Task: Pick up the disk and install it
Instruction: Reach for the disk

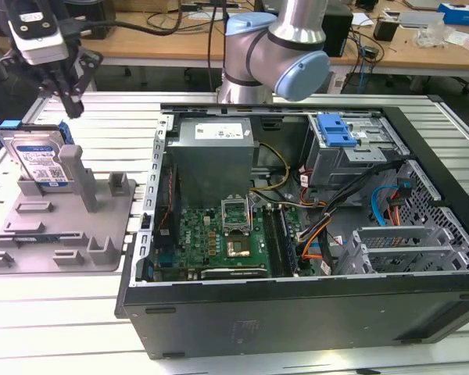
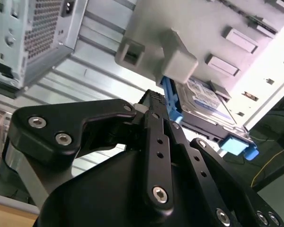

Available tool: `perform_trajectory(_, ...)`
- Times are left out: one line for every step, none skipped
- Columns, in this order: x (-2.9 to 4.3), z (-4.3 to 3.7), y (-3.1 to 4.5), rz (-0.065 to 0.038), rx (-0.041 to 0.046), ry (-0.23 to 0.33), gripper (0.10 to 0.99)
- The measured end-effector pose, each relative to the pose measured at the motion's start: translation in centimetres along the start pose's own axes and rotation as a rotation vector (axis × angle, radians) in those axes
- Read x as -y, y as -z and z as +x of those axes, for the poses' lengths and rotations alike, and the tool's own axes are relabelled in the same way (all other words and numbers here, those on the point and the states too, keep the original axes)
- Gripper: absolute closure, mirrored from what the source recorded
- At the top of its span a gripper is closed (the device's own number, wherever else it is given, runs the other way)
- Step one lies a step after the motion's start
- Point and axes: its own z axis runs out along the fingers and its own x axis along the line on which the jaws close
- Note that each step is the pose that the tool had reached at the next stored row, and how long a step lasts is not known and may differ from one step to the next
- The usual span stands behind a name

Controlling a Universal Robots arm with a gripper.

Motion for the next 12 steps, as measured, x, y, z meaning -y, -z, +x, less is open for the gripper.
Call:
perform_trajectory(-0.11,0.35,-0.06,0.000,0.0000,0.000,0.980)
perform_trajectory(-0.25,0.75,-0.12,0.000,-0.0001,0.000,0.980)
perform_trajectory(-0.52,1.59,-0.25,0.000,-0.0001,0.000,0.980)
perform_trajectory(-0.72,2.20,-0.35,0.000,0.0000,0.000,0.980)
perform_trajectory(-0.87,2.64,-0.41,0.000,0.0000,0.000,0.980)
perform_trajectory(-1.07,3.30,-0.50,0.000,0.0000,0.000,0.980)
perform_trajectory(-1.21,3.91,-0.54,0.000,-0.0001,0.000,0.980)
perform_trajectory(-1.31,4.34,-0.58,0.000,0.0000,0.000,0.980)
perform_trajectory(-1.40,4.70,-0.59,0.000,0.0000,0.000,0.980)
perform_trajectory(-1.43,4.85,-0.60,0.000,0.0001,0.000,0.980)
perform_trajectory(-1.43,4.85,-0.60,0.000,0.0000,0.000,0.980)
perform_trajectory(-1.43,4.85,-0.60,0.000,-0.0001,0.000,0.980)
